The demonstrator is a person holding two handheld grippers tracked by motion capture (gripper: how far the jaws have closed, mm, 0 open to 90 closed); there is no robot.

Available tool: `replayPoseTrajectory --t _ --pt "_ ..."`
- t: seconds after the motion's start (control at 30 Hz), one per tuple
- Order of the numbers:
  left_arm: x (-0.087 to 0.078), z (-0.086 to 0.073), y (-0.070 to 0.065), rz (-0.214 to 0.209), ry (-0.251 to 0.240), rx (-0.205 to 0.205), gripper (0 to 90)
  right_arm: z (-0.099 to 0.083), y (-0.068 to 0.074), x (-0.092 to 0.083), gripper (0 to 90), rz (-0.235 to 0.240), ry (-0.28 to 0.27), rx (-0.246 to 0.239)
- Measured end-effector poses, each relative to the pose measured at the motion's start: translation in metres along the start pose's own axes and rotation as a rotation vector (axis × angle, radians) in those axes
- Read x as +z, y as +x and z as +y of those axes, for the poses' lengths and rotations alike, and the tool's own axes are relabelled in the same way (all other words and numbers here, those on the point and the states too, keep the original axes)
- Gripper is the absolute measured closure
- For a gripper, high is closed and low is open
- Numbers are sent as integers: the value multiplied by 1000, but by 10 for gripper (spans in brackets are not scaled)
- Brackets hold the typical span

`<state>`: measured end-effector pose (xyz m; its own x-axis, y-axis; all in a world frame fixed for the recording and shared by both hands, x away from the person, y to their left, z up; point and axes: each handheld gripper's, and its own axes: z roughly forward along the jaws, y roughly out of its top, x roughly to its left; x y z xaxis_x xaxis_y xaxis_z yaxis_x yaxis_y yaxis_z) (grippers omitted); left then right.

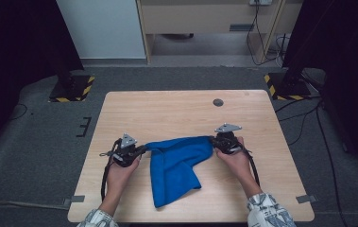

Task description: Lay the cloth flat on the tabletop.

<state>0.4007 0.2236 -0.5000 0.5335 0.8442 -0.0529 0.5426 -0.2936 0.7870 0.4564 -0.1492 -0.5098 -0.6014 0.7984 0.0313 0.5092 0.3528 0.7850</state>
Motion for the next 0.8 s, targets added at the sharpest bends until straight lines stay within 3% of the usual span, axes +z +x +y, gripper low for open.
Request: replayPoseTrajectory --t 0.37,0.57,0.8 --pt "4 7 7 0 -37 -54 858 -3 -8 -22 879 11 -31 5" --pt "2 17 -3 -13 -62 -25 858 1 -15 -39 880 2 -65 14" --pt "-1 31 -9 -24 -96 -25 856 11 -20 -65 879 -4 -131 12"
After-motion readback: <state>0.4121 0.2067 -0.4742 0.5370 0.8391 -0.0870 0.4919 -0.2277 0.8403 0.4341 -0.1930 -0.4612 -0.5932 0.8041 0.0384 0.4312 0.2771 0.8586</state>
